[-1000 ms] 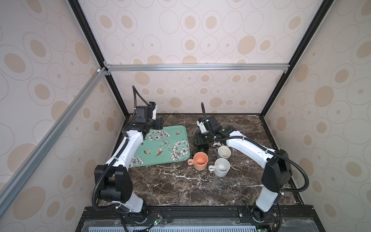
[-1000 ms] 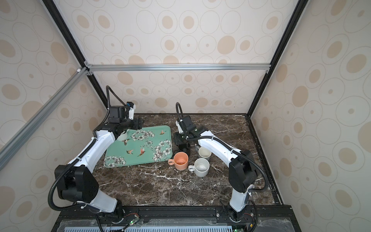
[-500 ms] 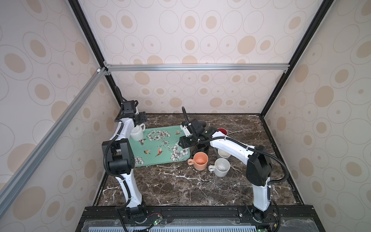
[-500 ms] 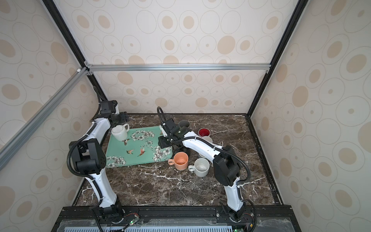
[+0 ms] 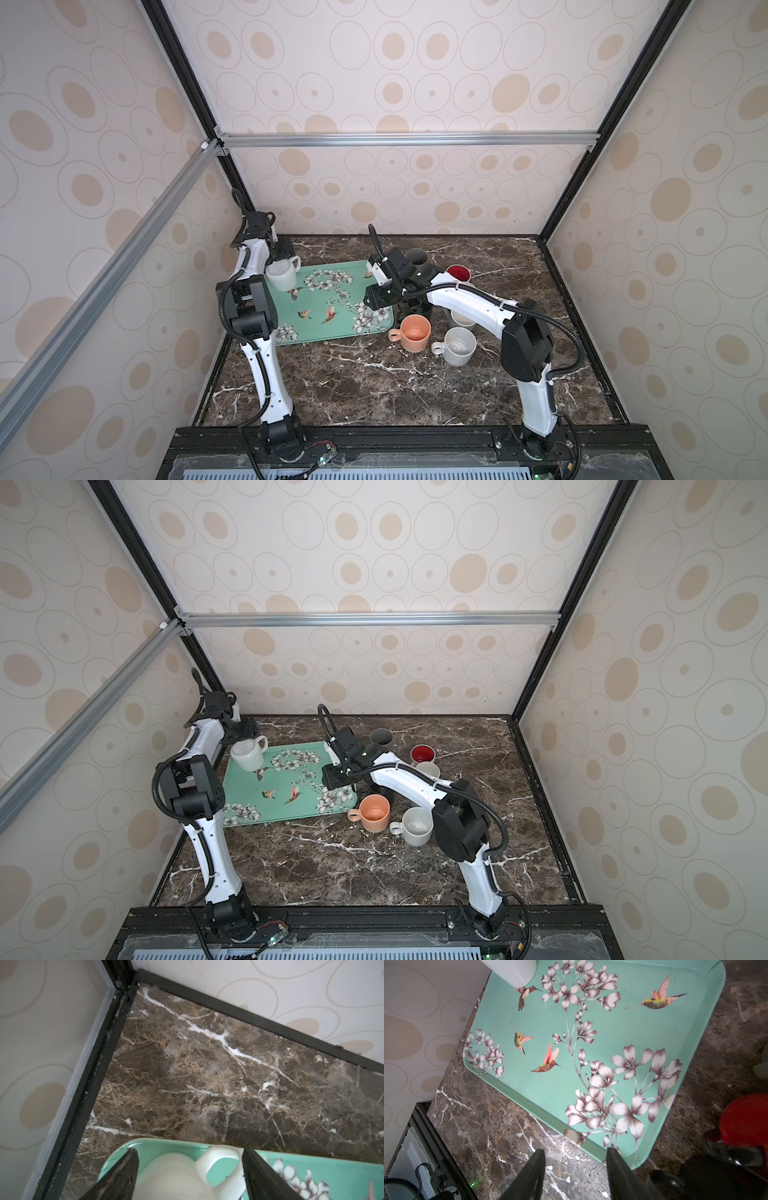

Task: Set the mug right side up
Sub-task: 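Lower both grippers toward the upside-down small white mug on the tray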

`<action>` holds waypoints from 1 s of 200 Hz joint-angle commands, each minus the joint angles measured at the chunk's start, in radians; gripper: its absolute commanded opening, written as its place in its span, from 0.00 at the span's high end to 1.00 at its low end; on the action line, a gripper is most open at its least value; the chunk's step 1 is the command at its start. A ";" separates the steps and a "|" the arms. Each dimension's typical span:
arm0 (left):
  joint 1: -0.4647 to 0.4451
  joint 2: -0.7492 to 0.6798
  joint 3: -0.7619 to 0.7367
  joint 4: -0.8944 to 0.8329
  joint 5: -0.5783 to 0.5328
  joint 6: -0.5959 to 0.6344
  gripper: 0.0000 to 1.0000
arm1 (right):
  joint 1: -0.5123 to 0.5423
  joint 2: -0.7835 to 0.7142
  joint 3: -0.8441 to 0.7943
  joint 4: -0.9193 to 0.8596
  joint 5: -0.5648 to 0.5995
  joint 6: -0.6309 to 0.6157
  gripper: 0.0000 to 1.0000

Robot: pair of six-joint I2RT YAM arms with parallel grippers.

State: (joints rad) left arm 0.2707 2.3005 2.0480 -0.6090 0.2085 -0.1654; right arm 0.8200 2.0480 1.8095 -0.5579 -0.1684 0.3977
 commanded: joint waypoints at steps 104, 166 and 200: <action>-0.058 -0.208 -0.335 0.059 0.345 0.044 0.33 | 0.007 0.047 0.110 -0.058 -0.003 -0.061 0.49; -0.208 -0.292 -0.498 0.122 0.430 0.059 0.37 | 0.007 -0.022 0.063 -0.087 0.027 -0.057 0.49; -0.272 -0.299 -0.510 0.115 0.452 0.075 0.37 | 0.006 -0.071 -0.043 -0.046 0.063 -0.068 0.48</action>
State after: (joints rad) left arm 0.0299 2.0373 1.5478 -0.4995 0.6121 -0.1303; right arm 0.8200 2.0335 1.8072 -0.6151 -0.1402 0.3496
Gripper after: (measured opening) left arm 0.632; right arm 0.513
